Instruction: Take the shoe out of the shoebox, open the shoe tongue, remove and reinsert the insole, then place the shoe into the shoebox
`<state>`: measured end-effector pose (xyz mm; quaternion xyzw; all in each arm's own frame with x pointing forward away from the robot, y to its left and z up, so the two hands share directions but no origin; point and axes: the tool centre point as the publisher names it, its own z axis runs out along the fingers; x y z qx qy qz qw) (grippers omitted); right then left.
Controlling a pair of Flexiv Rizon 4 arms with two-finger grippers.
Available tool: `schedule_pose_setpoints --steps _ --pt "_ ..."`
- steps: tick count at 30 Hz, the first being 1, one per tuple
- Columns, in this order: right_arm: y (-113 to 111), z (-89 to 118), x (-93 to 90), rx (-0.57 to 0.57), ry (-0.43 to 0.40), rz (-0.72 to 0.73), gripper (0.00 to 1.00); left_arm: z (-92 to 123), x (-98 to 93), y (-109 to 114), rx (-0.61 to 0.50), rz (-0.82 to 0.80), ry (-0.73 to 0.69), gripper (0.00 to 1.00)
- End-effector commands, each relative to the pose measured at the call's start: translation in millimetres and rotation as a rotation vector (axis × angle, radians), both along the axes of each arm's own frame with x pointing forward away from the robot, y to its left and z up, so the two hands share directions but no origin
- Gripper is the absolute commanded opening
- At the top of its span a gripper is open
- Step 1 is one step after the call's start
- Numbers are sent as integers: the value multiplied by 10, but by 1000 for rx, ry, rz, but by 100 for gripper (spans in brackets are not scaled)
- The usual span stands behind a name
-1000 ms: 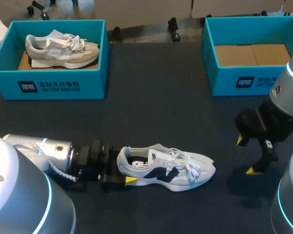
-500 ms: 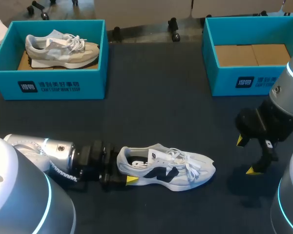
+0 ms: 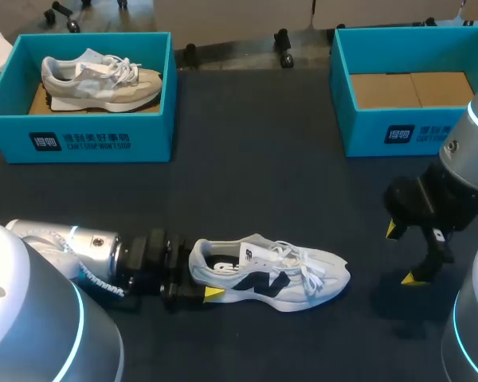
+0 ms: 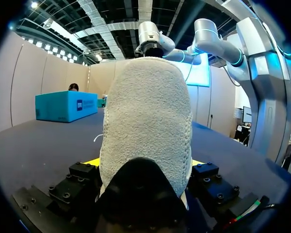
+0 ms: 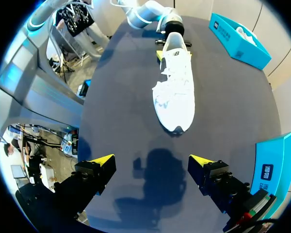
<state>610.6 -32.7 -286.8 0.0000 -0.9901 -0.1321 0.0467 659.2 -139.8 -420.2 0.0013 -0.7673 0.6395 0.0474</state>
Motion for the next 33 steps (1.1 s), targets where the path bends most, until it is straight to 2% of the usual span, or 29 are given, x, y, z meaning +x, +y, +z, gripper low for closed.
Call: schedule_pose_setpoints --steps 1,4,6,7,9,11,15,16,18,19,33 --pt "7 -13 0 -2 0 0 100 -35 7 38 1 1 1 0" --pt "7 -13 0 -2 0 0 100 -35 7 38 1 1 1 0" --pt "-4 0 144 -50 128 -261 100 -35 7 38 1 1 1 0" --pt "-2 -7 192 -44 160 -372 100 -35 7 38 1 1 1 0" --pt "54 22 228 -9 192 -569 100 -35 7 38 1 1 1 0" --pt "134 53 238 -25 200 -715 100 -35 7 38 1 1 1 0" --pt "294 118 261 -82 257 -933 100 -35 7 38 1 1 1 0" --pt "354 147 266 -135 262 -983 100 -35 7 38 1 1 1 0" --pt "501 185 291 -165 229 -1034 100 -35 7 38 1 1 1 0" --pt "586 211 300 -226 212 -1021 100 -35 7 38 1 1 1 0" --pt "586 211 300 -226 212 -1021 100 -35 7 38 1 1 1 0"
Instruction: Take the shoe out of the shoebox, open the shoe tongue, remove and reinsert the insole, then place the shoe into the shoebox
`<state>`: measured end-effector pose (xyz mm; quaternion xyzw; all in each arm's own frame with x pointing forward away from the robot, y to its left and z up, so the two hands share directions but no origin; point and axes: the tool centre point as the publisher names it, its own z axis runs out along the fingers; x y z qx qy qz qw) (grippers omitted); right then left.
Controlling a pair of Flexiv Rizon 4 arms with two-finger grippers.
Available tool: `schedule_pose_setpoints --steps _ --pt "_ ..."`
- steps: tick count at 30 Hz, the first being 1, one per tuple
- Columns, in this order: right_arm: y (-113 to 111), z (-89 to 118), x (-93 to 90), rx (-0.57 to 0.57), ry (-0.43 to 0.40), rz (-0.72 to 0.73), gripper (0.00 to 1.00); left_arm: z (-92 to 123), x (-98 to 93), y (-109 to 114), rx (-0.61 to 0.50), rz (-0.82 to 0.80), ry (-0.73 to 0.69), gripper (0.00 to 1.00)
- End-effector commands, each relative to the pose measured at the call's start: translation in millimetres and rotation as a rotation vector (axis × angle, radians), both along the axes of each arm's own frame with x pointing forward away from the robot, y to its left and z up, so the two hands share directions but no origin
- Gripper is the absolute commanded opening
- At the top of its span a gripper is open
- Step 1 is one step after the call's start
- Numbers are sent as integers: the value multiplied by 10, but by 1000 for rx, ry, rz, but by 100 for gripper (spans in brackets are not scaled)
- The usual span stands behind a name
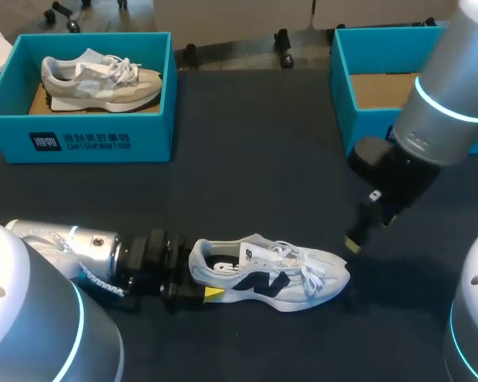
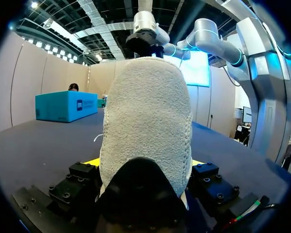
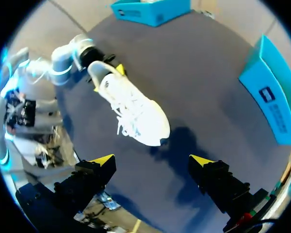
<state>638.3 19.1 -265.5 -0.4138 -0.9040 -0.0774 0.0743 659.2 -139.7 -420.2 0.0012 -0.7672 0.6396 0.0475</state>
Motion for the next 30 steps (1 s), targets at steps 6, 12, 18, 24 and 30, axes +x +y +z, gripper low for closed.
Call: schedule_pose_setpoints --steps 6,12,18,24,30 --pt "554 31 154 -229 148 -525 100 -35 7 37 1 1 1 0" --pt "872 -82 181 -292 206 -664 100 -35 7 37 1 1 1 0" --pt "1126 -106 176 -370 212 -806 100 -35 7 37 1 1 1 0" --pt "1378 -85 141 -384 176 -855 100 -35 7 37 1 1 1 0" --pt "1378 -85 141 -384 176 -855 100 -35 7 37 1 1 1 0"
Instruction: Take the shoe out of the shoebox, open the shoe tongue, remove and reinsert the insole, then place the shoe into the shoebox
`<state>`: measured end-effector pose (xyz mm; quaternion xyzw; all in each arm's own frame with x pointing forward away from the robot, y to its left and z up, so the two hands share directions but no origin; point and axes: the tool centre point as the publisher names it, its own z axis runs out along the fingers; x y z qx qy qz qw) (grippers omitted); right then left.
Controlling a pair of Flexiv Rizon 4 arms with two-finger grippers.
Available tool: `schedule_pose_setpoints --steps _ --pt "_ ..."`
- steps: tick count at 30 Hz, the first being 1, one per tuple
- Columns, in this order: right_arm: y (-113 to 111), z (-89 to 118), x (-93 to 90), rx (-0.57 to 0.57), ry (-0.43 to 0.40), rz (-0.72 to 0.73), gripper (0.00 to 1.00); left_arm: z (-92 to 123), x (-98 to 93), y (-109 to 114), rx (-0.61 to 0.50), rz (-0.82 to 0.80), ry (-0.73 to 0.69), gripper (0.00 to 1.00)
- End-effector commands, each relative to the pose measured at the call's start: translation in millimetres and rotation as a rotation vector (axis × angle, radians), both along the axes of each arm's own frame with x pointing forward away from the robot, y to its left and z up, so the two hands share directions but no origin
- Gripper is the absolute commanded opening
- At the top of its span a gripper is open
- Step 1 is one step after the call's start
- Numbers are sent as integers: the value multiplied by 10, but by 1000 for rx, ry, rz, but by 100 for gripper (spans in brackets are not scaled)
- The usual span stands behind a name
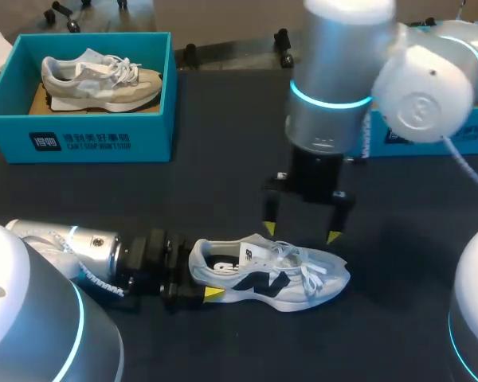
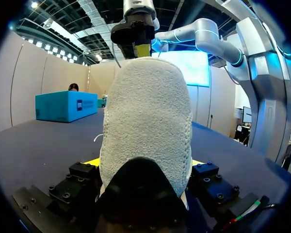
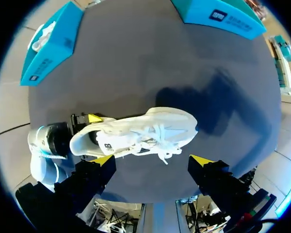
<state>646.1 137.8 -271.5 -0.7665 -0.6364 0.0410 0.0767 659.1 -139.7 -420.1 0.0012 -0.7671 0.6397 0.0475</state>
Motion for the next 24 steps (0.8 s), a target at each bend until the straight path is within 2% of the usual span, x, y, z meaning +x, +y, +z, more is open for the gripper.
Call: schedule_pose_setpoints --steps 1,4,6,8,12,15,21,24 --pt "192 -24 63 -142 40 28 100 -36 8 37 2 2 1 0" --pt "192 -24 63 -142 40 28 100 -36 8 37 2 2 1 0" --pt "320 -82 116 -169 49 42 100 -36 8 37 2 2 1 0" --pt "438 -130 161 -179 2 87 100 -36 8 37 2 2 1 0" --pt "600 -197 217 -247 1 54 100 -36 8 37 2 2 1 0" --pt "646 -246 228 -287 -18 63 100 -36 8 37 2 2 1 0" --pt "711 -322 216 -351 -4 55 100 -36 8 37 2 2 1 0" --pt "720 -348 182 -363 -36 84 100 -36 8 37 2 2 1 0"
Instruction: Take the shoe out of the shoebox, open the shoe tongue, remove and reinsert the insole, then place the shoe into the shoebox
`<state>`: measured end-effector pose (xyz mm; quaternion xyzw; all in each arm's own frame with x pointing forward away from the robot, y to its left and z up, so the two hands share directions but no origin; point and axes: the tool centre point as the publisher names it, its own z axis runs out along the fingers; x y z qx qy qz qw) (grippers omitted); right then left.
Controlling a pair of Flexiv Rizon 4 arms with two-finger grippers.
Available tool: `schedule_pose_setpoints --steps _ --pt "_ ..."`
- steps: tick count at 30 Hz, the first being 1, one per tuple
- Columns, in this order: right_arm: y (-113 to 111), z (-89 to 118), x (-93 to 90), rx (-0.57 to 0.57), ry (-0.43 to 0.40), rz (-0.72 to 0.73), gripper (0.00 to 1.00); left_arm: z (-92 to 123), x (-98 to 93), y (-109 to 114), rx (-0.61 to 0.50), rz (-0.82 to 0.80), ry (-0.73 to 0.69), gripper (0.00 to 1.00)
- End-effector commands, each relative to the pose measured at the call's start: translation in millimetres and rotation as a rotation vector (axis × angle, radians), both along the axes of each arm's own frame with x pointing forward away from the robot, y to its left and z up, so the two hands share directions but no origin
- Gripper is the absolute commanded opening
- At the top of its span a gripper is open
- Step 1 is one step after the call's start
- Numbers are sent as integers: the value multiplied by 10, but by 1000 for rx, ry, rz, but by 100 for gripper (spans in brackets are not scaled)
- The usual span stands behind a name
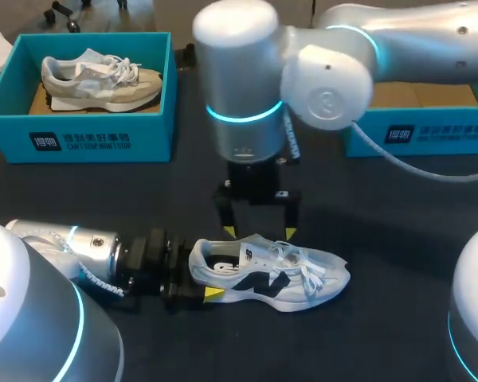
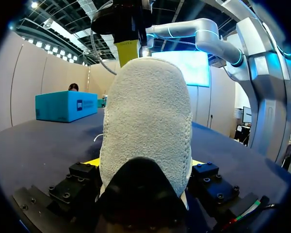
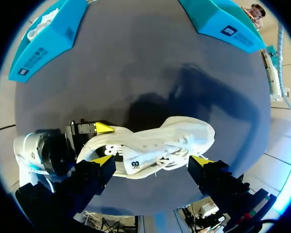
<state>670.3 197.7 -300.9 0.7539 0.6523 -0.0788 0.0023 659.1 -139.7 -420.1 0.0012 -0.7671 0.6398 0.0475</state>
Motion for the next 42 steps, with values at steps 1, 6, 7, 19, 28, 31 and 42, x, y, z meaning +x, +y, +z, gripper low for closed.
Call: schedule_pose_setpoints --steps 1,6,7,19,28,31,42 --pt "122 -56 -78 -203 -6 31 100 -37 8 37 2 2 0 0" --pt "125 -88 -140 -218 -36 92 100 -37 8 37 2 2 0 0" --pt "115 -104 -149 -218 -36 92 100 -37 8 37 2 2 0 0" --pt "110 -304 -208 -290 -61 116 100 -37 8 37 2 2 0 0" --pt "26 -411 -219 -338 -73 103 100 -37 8 37 2 2 0 0" --pt "-3 -461 -229 -343 -85 98 100 -37 8 37 2 2 0 0" --pt "-64 -564 -247 -365 -130 81 100 -37 8 37 2 2 0 0"
